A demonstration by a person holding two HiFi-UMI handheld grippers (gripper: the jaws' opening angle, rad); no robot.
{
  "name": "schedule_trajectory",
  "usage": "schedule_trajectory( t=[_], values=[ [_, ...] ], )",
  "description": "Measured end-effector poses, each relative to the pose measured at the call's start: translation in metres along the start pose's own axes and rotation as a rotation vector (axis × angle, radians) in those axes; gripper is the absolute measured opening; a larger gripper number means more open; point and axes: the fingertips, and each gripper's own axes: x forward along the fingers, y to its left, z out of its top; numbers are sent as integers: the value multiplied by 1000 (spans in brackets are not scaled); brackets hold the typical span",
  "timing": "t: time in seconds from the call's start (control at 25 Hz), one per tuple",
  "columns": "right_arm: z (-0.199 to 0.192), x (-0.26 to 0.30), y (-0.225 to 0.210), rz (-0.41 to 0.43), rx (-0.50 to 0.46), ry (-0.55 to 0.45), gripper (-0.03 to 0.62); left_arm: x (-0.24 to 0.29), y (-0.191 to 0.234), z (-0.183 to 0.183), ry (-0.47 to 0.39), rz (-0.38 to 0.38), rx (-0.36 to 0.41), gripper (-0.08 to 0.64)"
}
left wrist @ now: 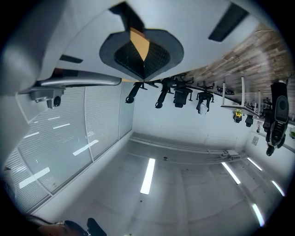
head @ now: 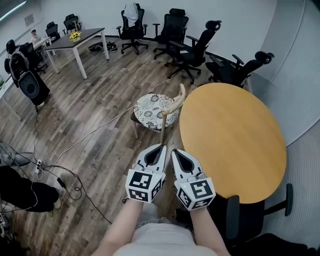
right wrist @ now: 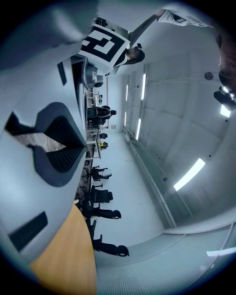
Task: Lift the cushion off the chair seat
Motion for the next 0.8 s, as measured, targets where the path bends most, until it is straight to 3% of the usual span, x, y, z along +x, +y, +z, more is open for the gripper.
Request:
schedule_trajectory(
  t=[0.48, 0.8],
  values=[
    [-14, 128, -19, -66, 37, 33, 25, 69, 111, 12, 25, -48, -9, 3],
    [-23, 173, -34, -85, 66, 70, 25, 99, 145, 12, 46, -68, -23, 4]
  ],
)
